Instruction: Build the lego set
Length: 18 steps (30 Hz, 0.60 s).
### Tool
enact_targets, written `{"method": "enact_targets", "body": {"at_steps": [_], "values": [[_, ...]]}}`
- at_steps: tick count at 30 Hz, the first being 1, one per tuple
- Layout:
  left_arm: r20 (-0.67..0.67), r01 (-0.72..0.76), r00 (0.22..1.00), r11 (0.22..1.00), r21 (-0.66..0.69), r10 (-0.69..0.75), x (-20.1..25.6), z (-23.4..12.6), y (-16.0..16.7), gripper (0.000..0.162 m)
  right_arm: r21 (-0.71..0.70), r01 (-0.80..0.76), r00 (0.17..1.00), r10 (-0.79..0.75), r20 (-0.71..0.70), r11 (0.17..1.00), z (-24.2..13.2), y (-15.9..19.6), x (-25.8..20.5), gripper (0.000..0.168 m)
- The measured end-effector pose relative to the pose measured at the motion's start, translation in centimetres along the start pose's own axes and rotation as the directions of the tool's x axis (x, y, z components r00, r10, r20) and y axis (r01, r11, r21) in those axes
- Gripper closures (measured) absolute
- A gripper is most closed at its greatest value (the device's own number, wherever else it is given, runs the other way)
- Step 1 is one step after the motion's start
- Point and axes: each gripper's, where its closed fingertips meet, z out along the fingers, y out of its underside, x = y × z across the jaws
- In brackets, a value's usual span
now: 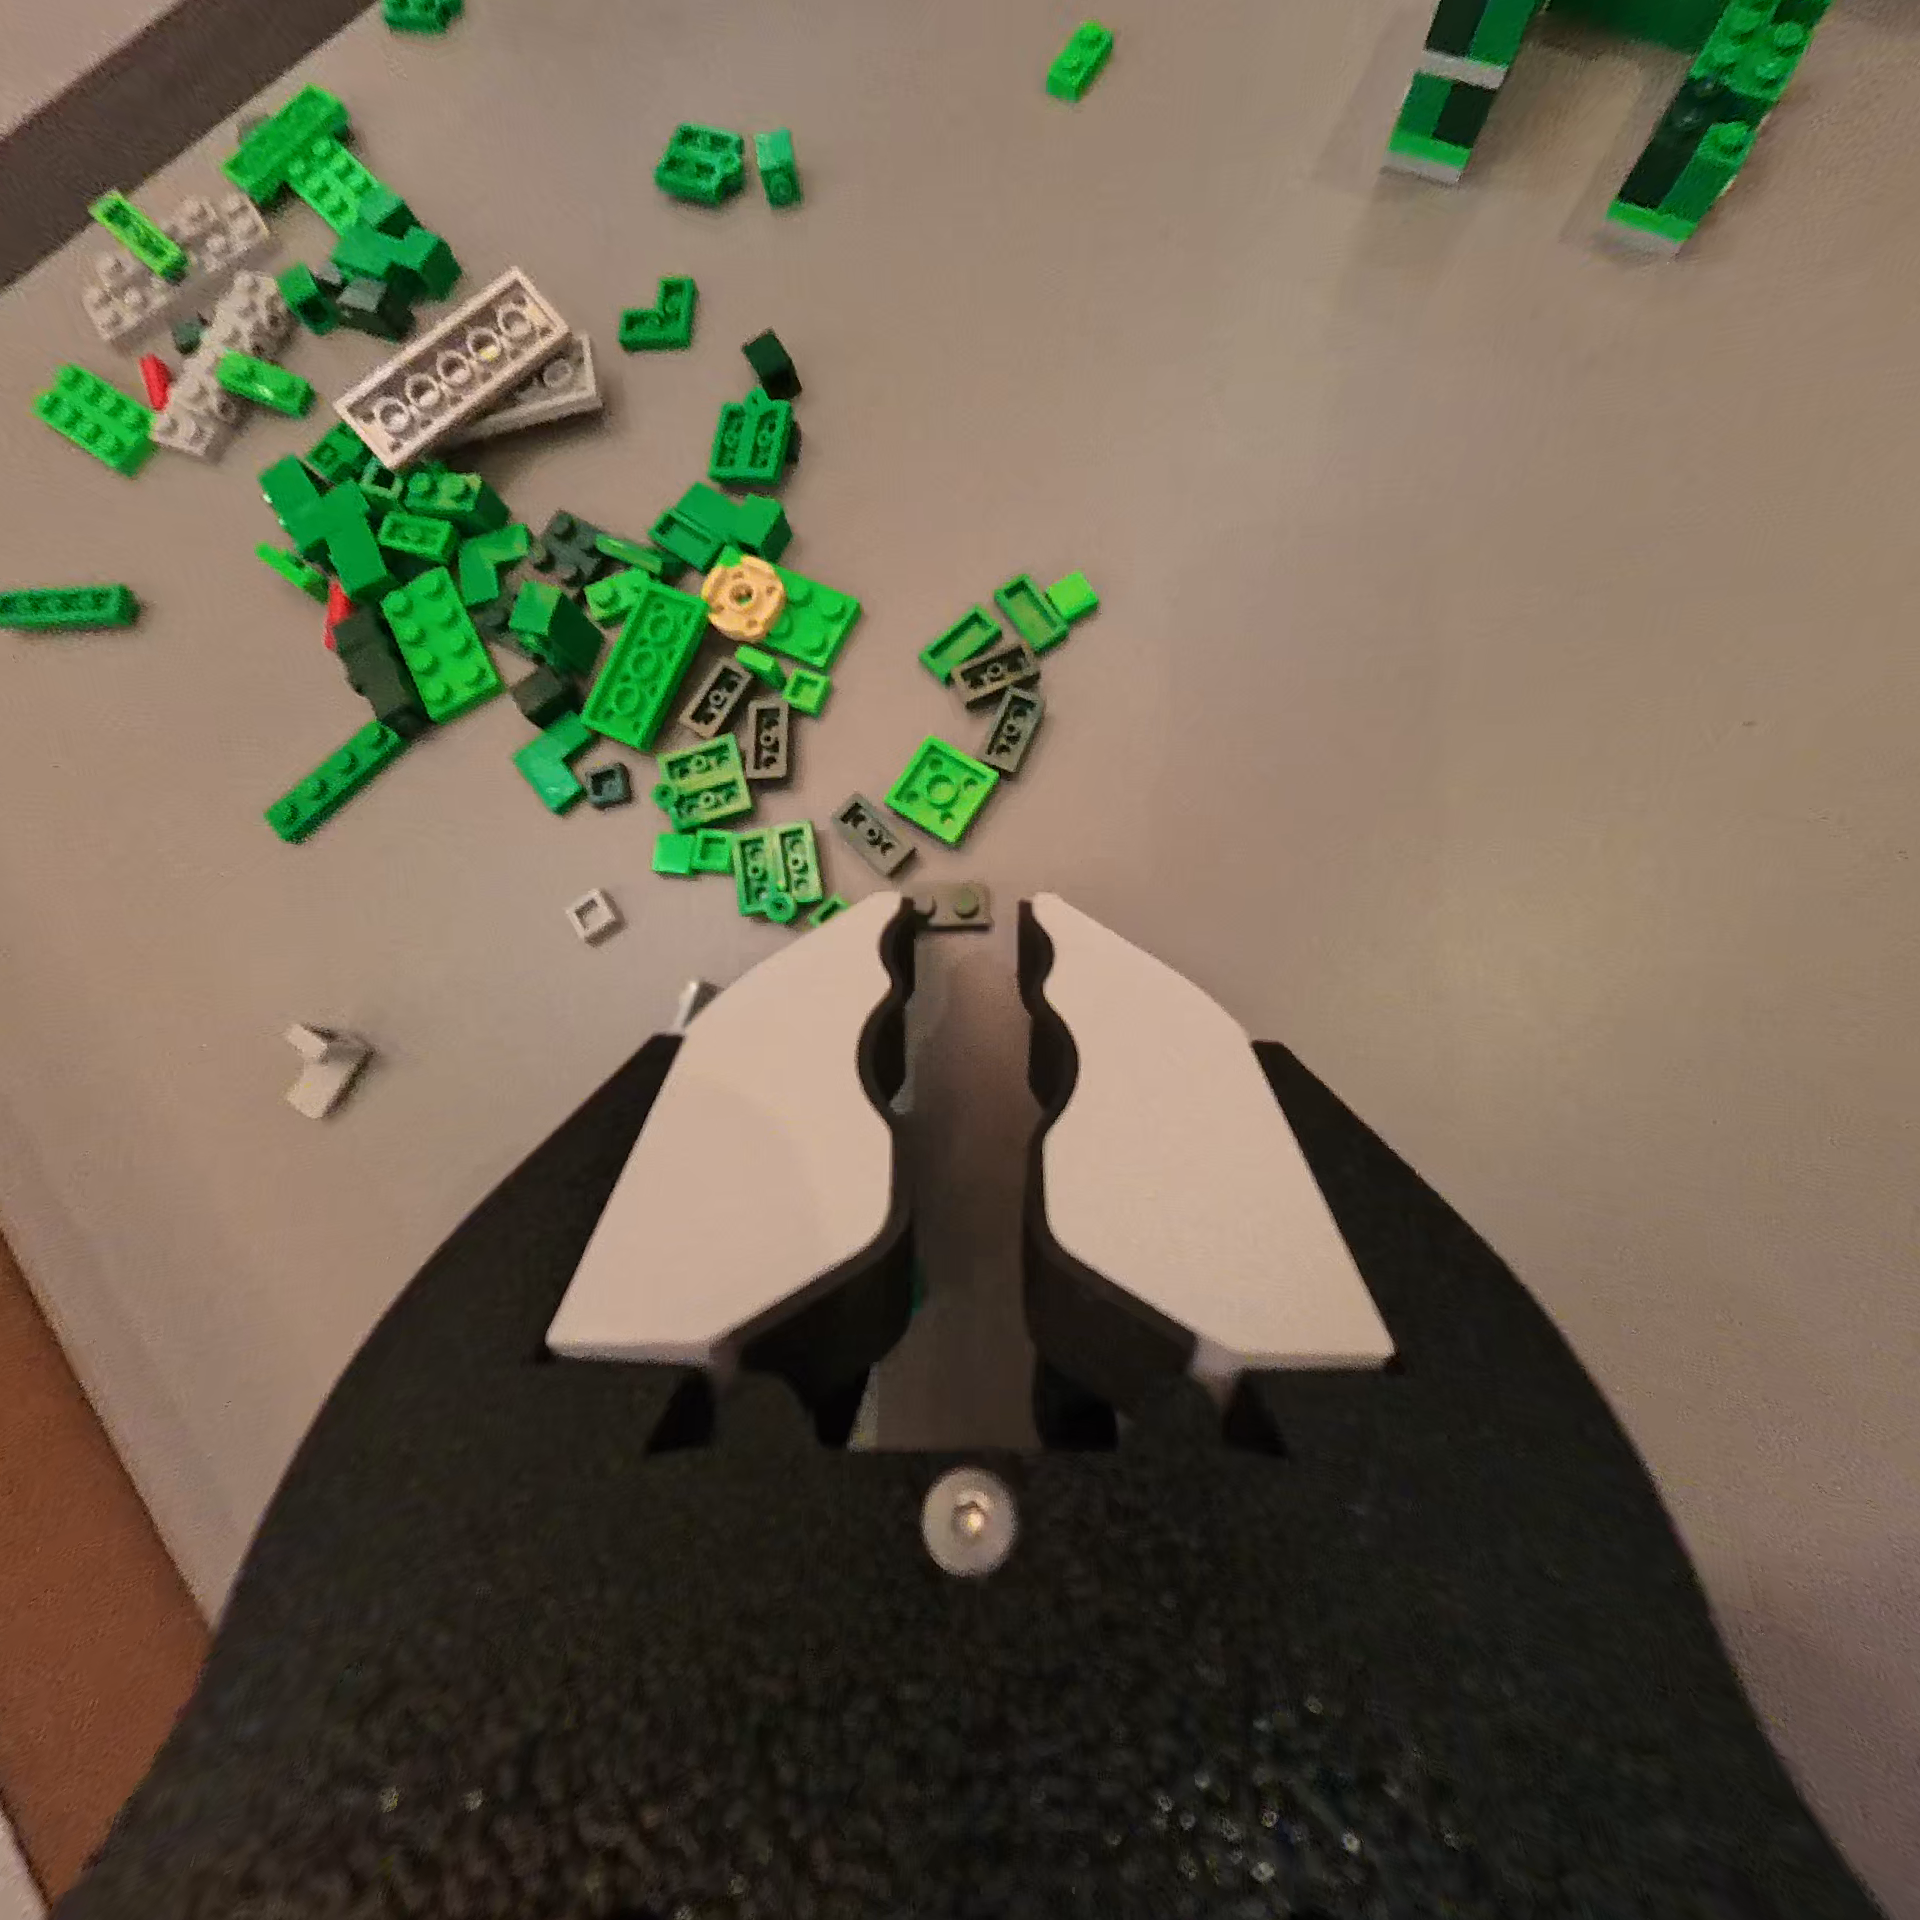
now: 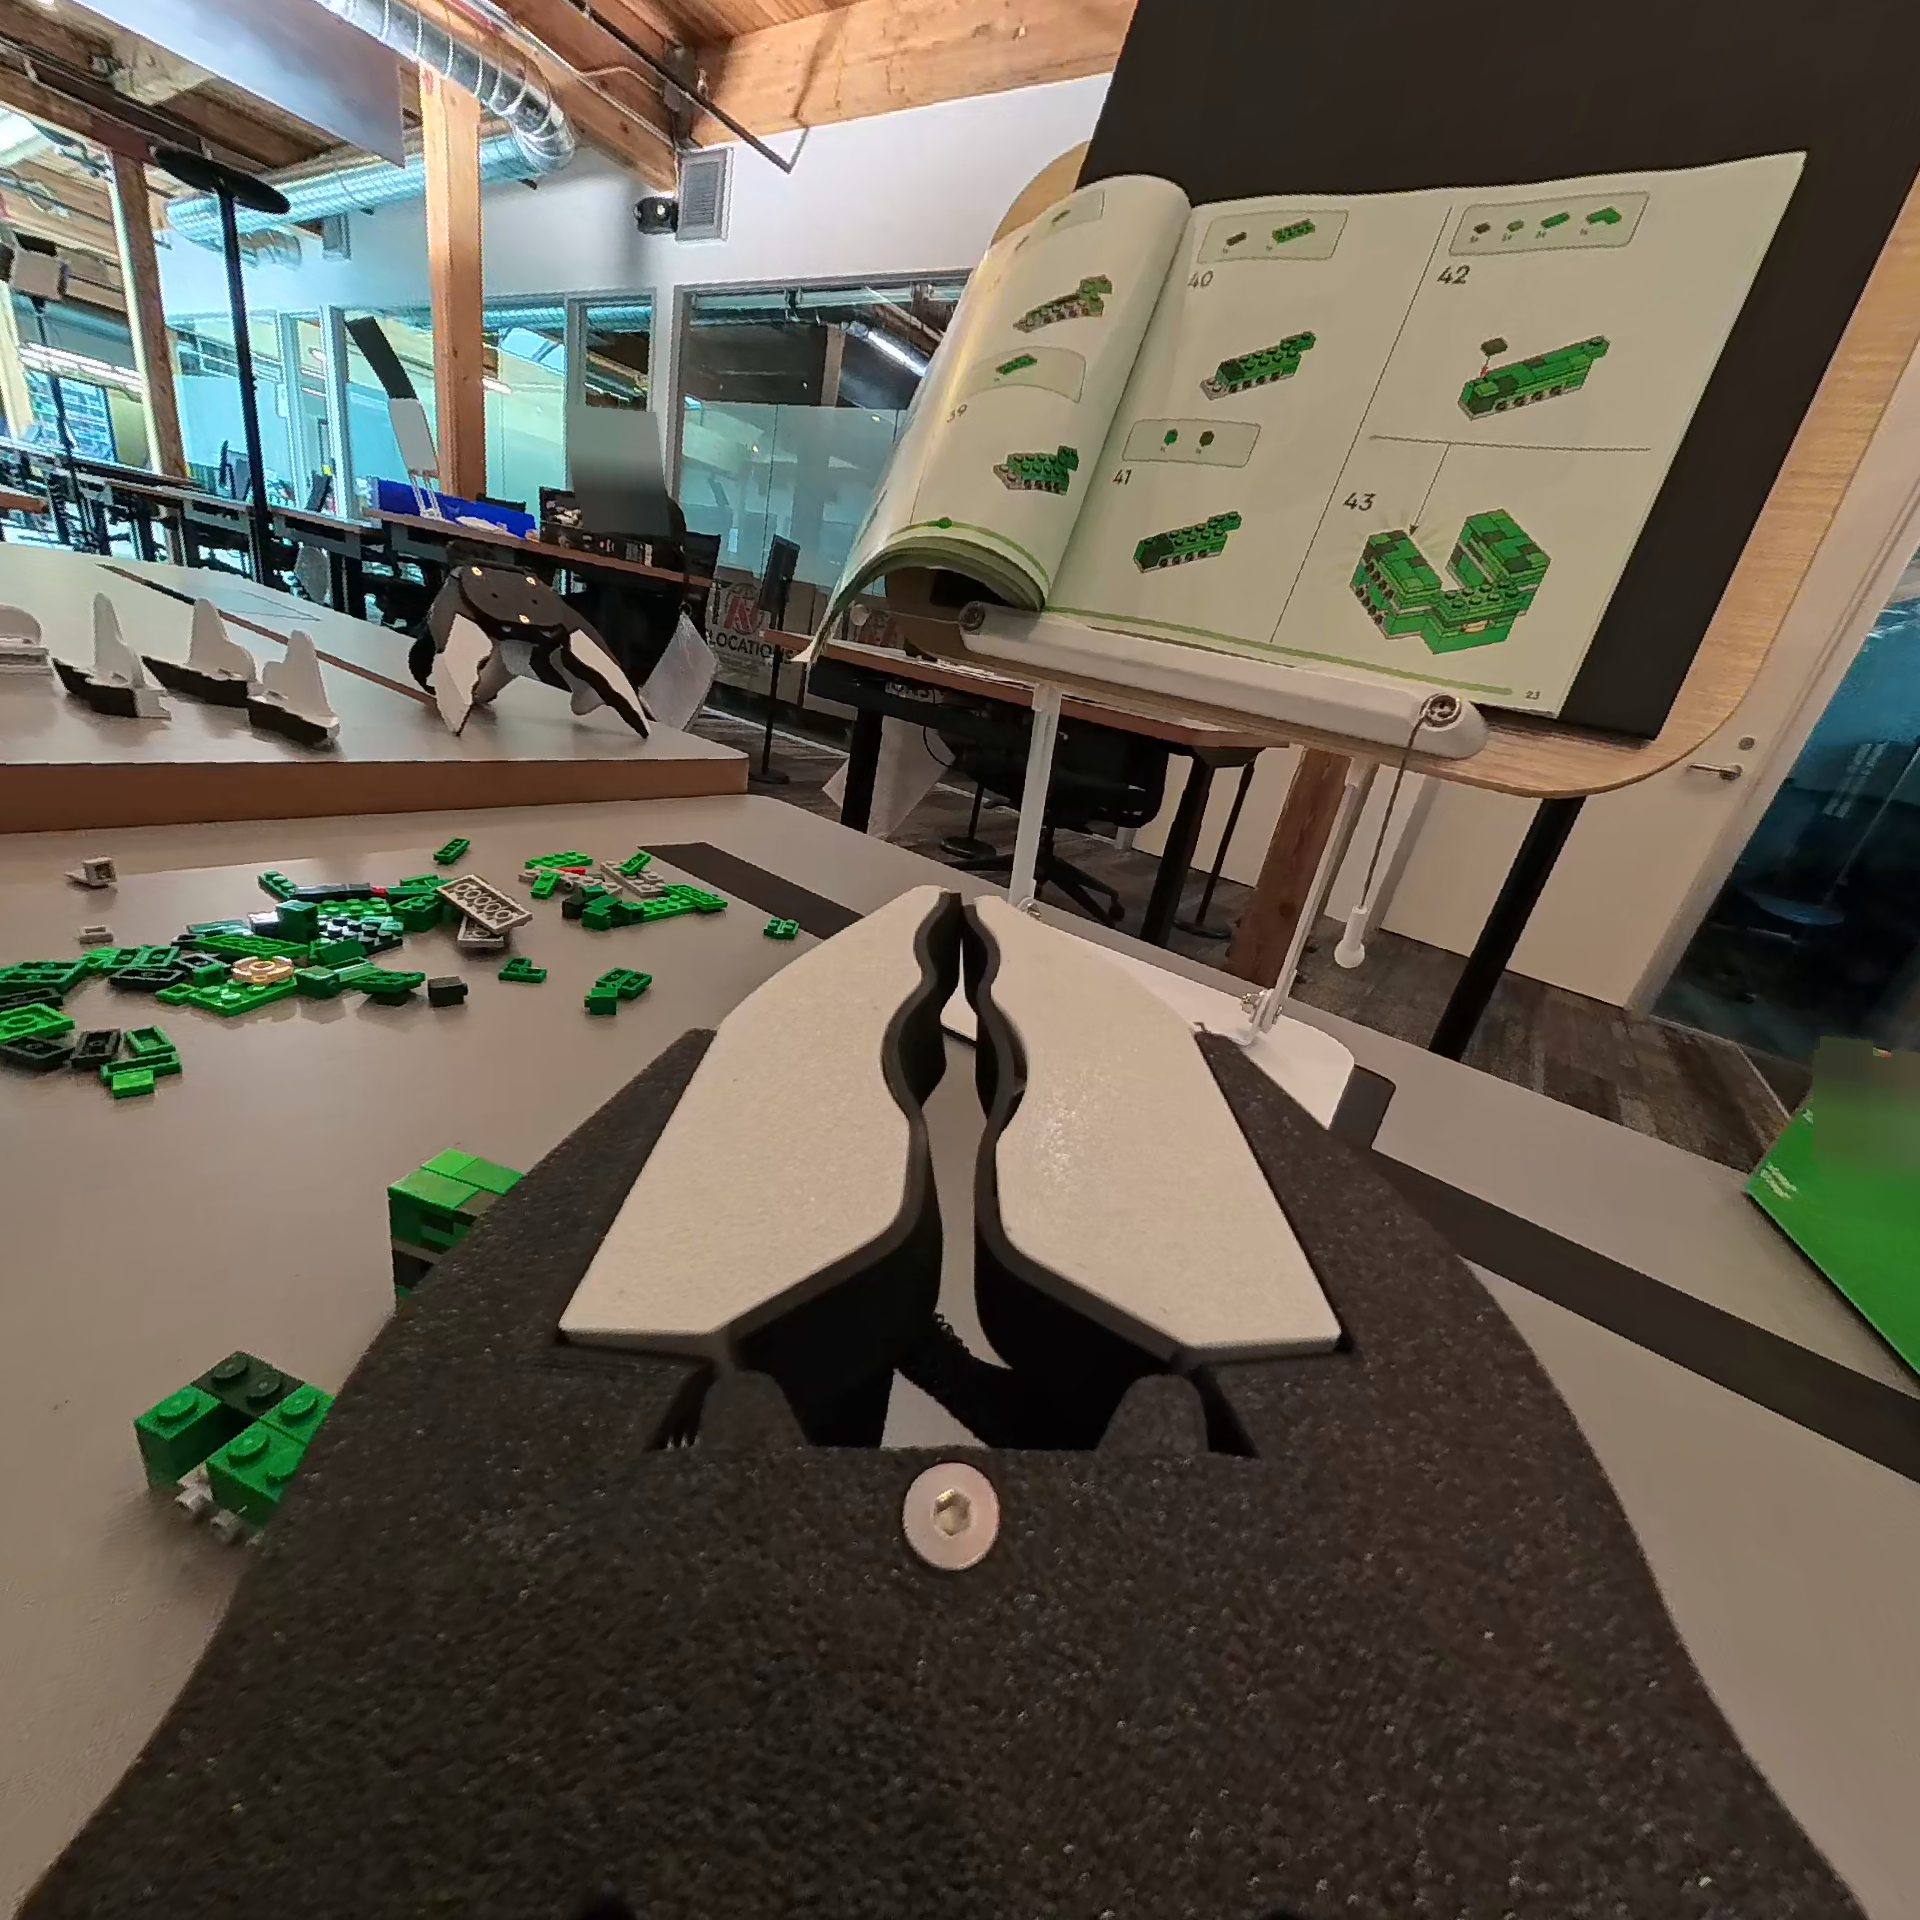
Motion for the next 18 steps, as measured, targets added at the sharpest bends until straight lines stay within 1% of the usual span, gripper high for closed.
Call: {"method": "enact_targets", "body": {"at_steps": [1,3,7,10,14,18], "values": [[0.006,-0.008,1.0,1.0,0.005,0.008,-0.23,-0.01,-0.13,0.143,-0.001,0.0,1.0,0.0,0.001,1.0,0.01,0.0,-0.01,0.168],[0.002,-0.017,1.0,1.0,0.006,0.017,-0.55,0.07,-0.19,0.143,-0.001,0.002,1.0,-0.002,0.002,1.0,0.03,0.01,-0.05,0.168],[-0.053,-0.007,0.999,1.0,0.007,0.008,-0.3,0.64,-0.1,0.142,-0.003,0.003,1.0,-0.003,0.005,1.0,0.04,0.02,-0.12,0.168],[-0.057,-0.004,0.998,1.0,0.0,0.004,-0.33,0.67,-0.08,0.14,-0.003,0.003,1.0,-0.003,0.007,1.0,0.06,0.03,-0.14,0.168],[-0.082,0.013,0.997,1.0,-0.01,-0.014,0.0,0.61,0.02,0.146,-0.004,0.006,1.0,-0.006,0.008,1.0,0.07,0.03,-0.18,0.168],[-0.071,0.001,0.997,1.0,-0.019,-0.002,0.11,0.5,0.09,0.147,-0.004,0.006,1.0,-0.006,0.009,1.0,0.07,0.03,-0.18,0.168]]}}
